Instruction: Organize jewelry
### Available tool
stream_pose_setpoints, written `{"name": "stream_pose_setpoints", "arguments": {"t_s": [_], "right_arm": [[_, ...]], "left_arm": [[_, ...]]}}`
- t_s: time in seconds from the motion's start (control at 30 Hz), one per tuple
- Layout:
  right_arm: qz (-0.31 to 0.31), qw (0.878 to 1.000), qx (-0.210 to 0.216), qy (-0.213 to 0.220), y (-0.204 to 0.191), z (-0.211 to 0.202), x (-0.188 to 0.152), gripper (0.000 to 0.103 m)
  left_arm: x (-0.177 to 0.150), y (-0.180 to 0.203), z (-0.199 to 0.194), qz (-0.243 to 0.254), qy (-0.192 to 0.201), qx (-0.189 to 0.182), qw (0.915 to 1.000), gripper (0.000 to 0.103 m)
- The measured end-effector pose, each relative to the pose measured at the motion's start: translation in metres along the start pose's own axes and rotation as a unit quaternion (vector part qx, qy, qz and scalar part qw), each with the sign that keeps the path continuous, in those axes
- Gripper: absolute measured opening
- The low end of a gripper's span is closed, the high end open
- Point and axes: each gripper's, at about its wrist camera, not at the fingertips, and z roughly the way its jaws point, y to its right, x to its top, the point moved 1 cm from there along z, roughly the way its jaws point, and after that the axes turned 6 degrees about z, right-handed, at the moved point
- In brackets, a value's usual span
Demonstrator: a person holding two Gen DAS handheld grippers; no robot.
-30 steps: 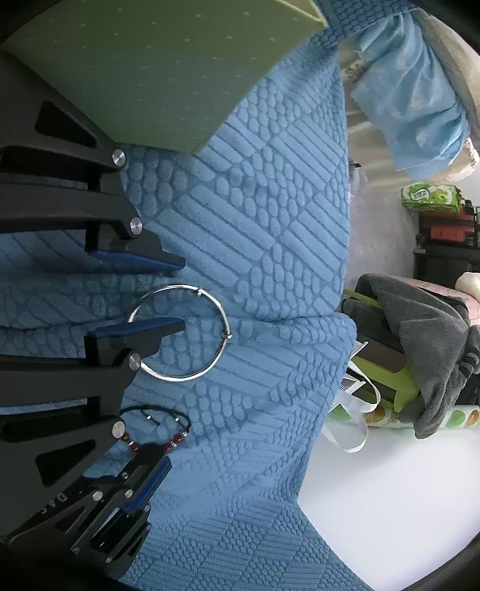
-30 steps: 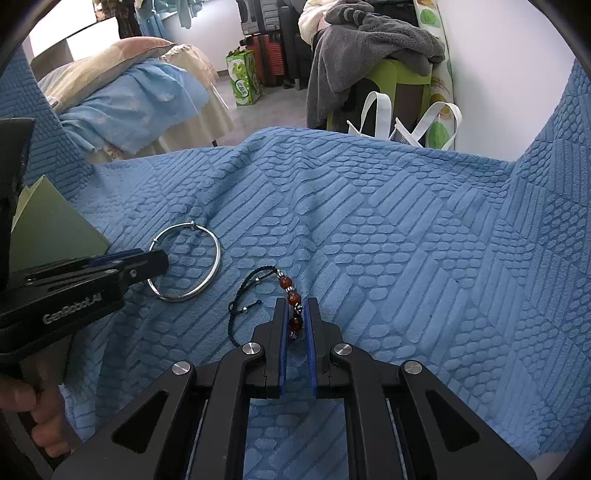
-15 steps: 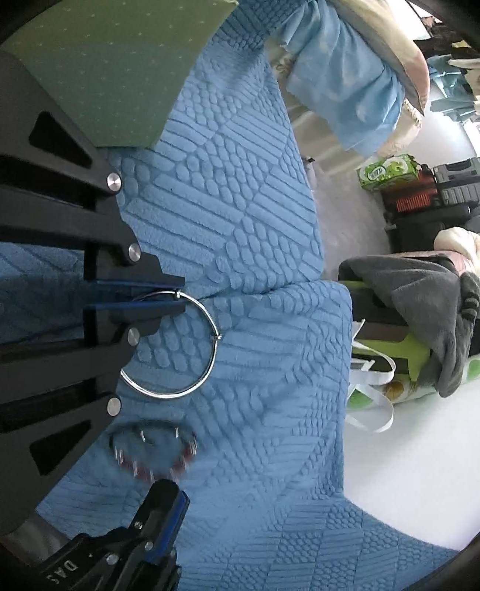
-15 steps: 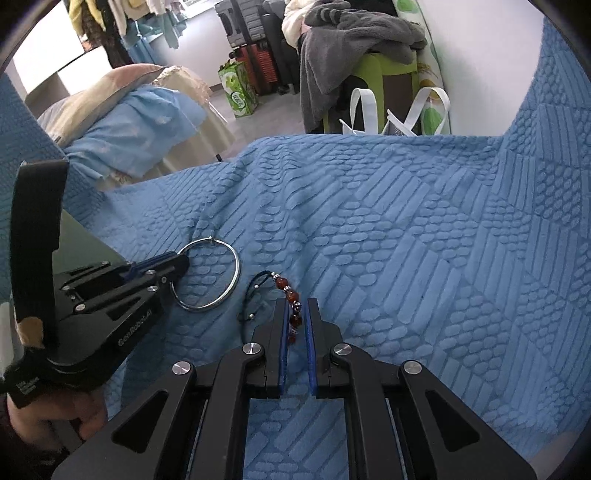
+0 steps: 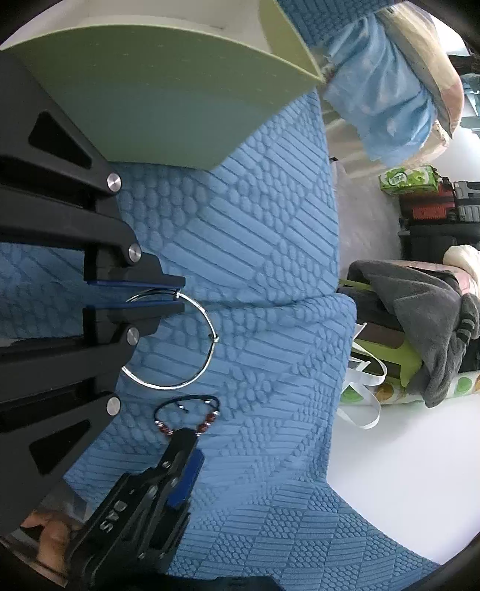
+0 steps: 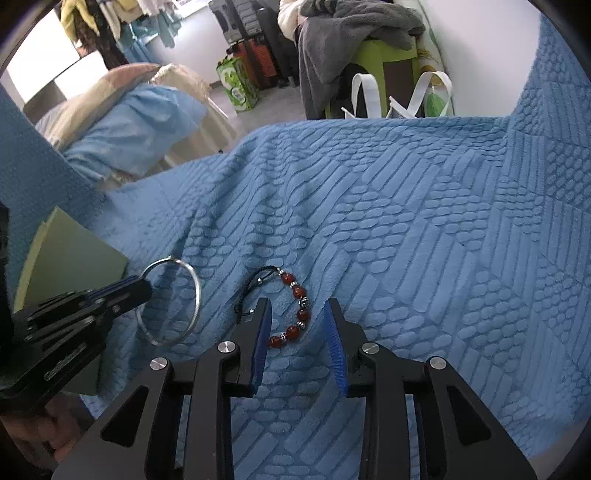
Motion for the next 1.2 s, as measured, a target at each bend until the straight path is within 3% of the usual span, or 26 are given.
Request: {"name": "stream_pose_setpoints", "arguments": {"t_s": [0.07, 0.37, 0.77, 1.03, 1.2], "right_arm": [[-0.015, 1.0, -0.013, -0.009, -0.004, 0.006, -0.001, 0.014], [-0.089, 0.993, -0.083, -0.008, -0.026, 0.006, -0.013, 0.007], [-0.036, 0.996, -0.078, 0.033, -0.015, -0.046, -0.022, 0.006], [-0.012, 0.998, -0.064, 0.019, -0.015, -0.055, -0.04, 0.006], [0.001, 0.998, -0.052, 0.034, -0.017, -0.073, -0.035, 0.006]], "left_arm": [[-0.003, -0.001, -0.001, -0.005, -0.003, 0.0, 1.0, 0.005], [-0.004, -0.006, -0.019, -0.011, 0.005, -0.003, 0.9999, 0.005], [-0.009, -0.016, -0.06, -0.027, 0.026, -0.019, 0.9991, 0.005], [-0.018, -0.021, -0.078, -0.024, 0.032, -0.03, 0.9988, 0.005], [-0.019, -0.022, -0.09, -0.018, 0.033, -0.03, 0.9988, 0.005]]}}
